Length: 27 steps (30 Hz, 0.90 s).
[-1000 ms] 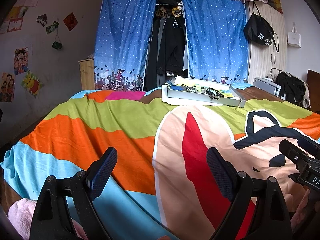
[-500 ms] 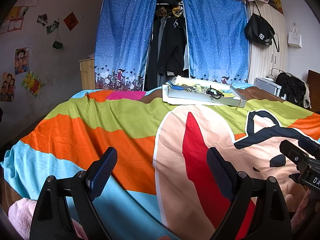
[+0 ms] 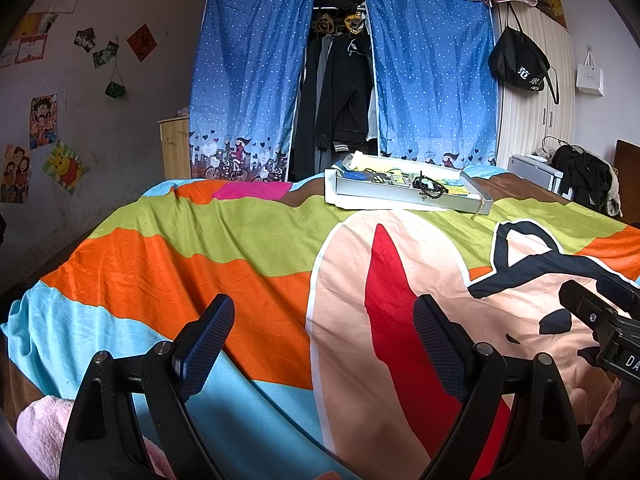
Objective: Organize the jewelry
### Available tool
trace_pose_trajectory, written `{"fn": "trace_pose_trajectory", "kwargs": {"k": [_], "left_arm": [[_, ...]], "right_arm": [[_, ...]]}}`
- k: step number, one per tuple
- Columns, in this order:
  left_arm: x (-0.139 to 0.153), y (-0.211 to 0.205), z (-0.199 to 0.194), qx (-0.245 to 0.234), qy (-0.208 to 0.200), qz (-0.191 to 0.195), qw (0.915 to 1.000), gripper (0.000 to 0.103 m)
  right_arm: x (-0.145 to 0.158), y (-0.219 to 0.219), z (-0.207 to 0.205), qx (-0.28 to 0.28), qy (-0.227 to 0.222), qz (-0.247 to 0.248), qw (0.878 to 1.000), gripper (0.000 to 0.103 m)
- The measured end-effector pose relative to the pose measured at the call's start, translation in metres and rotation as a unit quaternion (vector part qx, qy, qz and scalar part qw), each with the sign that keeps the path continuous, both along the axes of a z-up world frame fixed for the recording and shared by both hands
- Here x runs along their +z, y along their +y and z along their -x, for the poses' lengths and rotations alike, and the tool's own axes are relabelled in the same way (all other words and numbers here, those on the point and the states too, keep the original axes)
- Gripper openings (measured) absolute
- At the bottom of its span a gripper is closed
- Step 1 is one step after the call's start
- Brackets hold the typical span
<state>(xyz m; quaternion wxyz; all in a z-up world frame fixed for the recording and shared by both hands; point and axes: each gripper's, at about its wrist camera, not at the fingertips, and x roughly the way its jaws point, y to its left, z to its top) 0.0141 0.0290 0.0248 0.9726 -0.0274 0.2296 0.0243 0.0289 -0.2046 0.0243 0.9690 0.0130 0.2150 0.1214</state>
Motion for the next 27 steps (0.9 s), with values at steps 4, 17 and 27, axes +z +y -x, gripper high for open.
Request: {"fn": "trace_pose_trajectory", "kwargs": {"k": [4,17,27], "left_arm": [[0.0000,0.0003,0.0001,0.000,0.001,0.000,1.0000,0.087],[-0.0003,0.0006,0.0007,0.002,0.001,0.000,1.0000,0.087],[-0.0010,-0.0032,0.0054,-0.001,-0.002,-0.016,0.9999,0.087]], "right_arm": [[-0.0004,0.0000,-0.0002,0.000,0.000,0.000,1.000,0.103],[-0.0002,-0.0002,-0.0003,0.000,0.000,0.000,1.000,0.103],[0.0002,0.0001,-0.0003,0.000,0.001,0.000,1.000,0.103]]}}
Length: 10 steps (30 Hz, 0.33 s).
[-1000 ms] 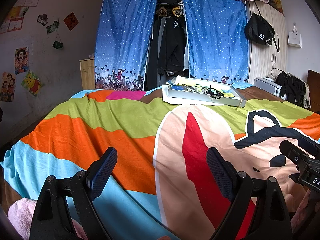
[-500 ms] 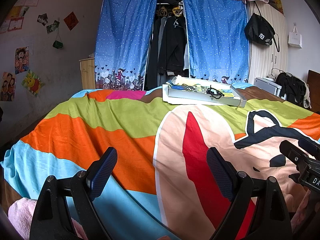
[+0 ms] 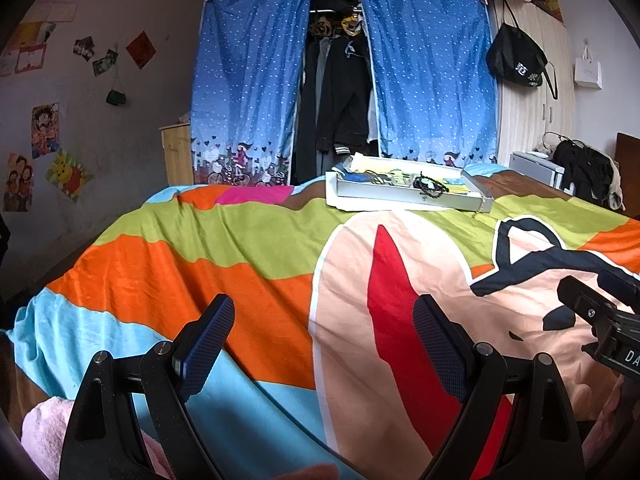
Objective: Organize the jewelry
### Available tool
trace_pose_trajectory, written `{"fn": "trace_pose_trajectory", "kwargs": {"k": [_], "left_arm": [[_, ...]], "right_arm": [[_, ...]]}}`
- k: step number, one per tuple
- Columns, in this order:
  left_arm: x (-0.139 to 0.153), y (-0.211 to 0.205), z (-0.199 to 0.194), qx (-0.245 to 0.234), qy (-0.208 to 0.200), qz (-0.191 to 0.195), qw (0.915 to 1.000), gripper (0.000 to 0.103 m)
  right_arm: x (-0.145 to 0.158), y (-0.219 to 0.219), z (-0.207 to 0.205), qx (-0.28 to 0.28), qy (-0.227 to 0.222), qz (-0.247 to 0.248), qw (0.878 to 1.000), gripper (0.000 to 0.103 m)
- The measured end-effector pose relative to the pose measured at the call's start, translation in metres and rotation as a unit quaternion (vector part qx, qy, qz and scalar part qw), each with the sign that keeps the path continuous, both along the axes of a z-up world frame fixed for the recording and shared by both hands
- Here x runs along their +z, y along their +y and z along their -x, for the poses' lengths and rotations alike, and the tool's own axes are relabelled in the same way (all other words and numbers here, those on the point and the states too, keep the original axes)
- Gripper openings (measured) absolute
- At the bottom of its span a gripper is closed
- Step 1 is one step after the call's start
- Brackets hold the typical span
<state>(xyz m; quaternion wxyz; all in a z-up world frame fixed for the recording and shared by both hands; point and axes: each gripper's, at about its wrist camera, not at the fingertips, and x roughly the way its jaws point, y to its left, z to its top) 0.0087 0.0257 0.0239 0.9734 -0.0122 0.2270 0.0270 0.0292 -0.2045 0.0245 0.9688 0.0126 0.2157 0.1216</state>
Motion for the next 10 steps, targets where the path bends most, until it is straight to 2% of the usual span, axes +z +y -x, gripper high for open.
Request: {"fn": "trace_pose_trajectory", "kwargs": {"k": [10], "left_arm": [[0.0001,-0.0004,-0.0020,0.002,0.005,0.004,1.0000,0.087]], "right_arm": [[-0.0012,0.0000,0.0004,0.000,0.000,0.001,1.000,0.103]]}}
